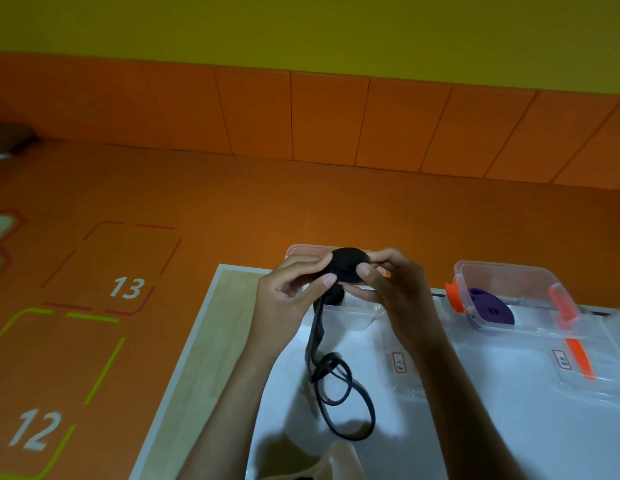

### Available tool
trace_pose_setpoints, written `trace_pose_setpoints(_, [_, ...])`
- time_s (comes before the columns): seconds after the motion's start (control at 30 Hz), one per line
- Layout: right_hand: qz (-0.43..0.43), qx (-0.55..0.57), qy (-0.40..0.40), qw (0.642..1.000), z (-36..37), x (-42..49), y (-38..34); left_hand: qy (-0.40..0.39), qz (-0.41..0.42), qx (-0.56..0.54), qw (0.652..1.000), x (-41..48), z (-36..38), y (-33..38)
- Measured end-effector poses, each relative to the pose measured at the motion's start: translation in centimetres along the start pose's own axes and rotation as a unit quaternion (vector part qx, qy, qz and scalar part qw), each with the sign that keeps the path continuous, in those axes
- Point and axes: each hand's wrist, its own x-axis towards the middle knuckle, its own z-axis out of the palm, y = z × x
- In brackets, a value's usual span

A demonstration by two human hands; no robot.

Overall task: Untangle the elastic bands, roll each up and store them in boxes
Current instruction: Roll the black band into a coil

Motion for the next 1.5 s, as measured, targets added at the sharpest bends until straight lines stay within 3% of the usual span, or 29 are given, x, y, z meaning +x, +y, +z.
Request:
trace_pose_setpoints(0.1, [0.015, 0.017, -0.029, 0.999, -0.2, -0.4, 0.7, 0.002, 0.000, -0.020, 1.000, 0.3, -0.1, 0.4])
trace_pose_setpoints(0.23, [0.042, -0.131, -0.064, 0.988, -0.4, -0.3, 0.5, 0.055, -0.019, -0.016, 0.998, 0.1, 0.1, 0.2])
trace_pose_setpoints(0.4, [0.026, -0.061, -0.034, 0.997, 0.2, -0.1, -0.4, 0.054, -0.028, -0.015, 0.998, 0.1, -0.2, -0.1])
trace_pose_setpoints(0.77, [0.080, -0.116, -0.054, 0.988, 0.4, 0.0, -0.4, -0.014, -0.029, 0.020, 0.999, 0.0, -1.1, 0.0])
trace_pose_setpoints(1.03, [0.040, -0.097, -0.003, 0.994, 1.2, -0.3, 0.7, -0.008, -0.053, 0.048, 0.997, 0.3, -1.3, -0.5])
trace_pose_setpoints(1.13, [0.059, -0.109, -0.008, 0.992, 1.1, -0.3, 1.2, -0.043, -0.063, 0.104, 0.992, 0.8, -2.1, -0.6])
trace_pose_setpoints(1.27, [0.044, -0.241, -0.064, 0.967, 0.2, 0.2, 0.4, -0.057, -0.058, 0.154, 0.985, 0.9, -2.3, -0.7])
trace_pose_setpoints(1.5, [-0.006, -0.241, -0.045, 0.969, 0.4, 0.1, -1.0, -0.031, -0.079, 0.089, 0.992, 0.4, -2.4, -0.7])
